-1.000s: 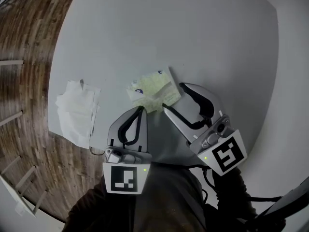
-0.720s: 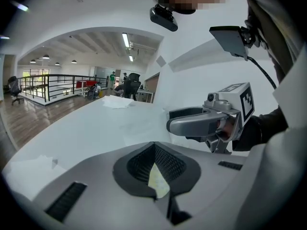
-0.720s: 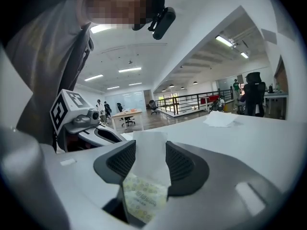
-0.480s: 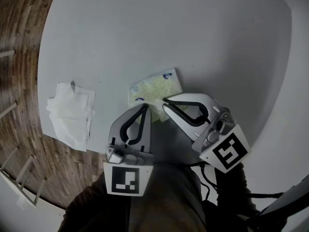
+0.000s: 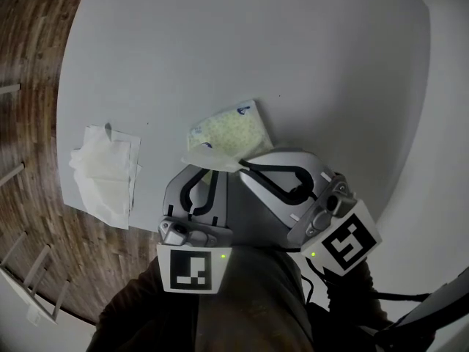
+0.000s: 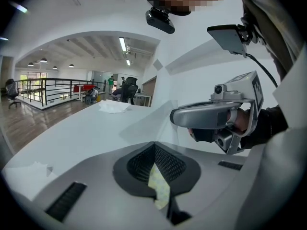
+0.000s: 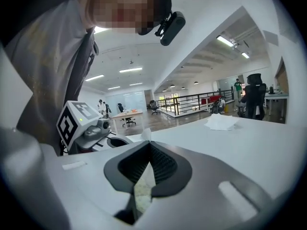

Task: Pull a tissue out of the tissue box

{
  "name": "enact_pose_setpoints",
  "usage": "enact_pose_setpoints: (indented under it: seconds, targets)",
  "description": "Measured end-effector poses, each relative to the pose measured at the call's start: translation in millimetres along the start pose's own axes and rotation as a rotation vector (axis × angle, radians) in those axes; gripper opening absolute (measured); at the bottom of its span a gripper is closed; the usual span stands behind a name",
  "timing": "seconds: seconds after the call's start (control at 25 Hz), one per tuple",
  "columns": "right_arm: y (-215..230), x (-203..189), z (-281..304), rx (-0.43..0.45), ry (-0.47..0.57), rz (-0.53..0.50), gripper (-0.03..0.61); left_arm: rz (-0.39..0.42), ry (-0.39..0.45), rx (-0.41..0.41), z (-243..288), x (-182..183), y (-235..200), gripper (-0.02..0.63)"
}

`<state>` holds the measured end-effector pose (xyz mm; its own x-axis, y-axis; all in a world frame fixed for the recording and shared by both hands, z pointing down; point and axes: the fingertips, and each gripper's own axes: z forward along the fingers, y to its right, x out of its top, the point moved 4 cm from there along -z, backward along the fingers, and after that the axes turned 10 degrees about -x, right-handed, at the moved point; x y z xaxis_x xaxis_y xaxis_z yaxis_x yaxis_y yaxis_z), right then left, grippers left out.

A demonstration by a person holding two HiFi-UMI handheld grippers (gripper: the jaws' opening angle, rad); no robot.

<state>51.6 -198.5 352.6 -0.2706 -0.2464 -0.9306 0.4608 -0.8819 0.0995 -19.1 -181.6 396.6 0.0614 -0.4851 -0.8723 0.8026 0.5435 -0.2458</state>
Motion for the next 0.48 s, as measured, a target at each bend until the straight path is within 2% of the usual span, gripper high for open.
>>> enact_pose_setpoints:
  seconds: [0.12, 0.32, 0.48]
  targets:
    - [5, 10, -6, -0.042, 0.016, 0.016, 0.003, -0.013, 0.002, 0.006, -5, 2, 3, -0.002]
    - [7, 37, -16, -0.084, 0.077, 0.037, 0.003, 0.008, 0.009, 0.005, -13, 7, 8, -0.002]
    - [12, 74, -29, -0.113, 0.151, 0.060, 0.003, -0.012, 0.032, 0.020, -24, 17, 13, -0.002]
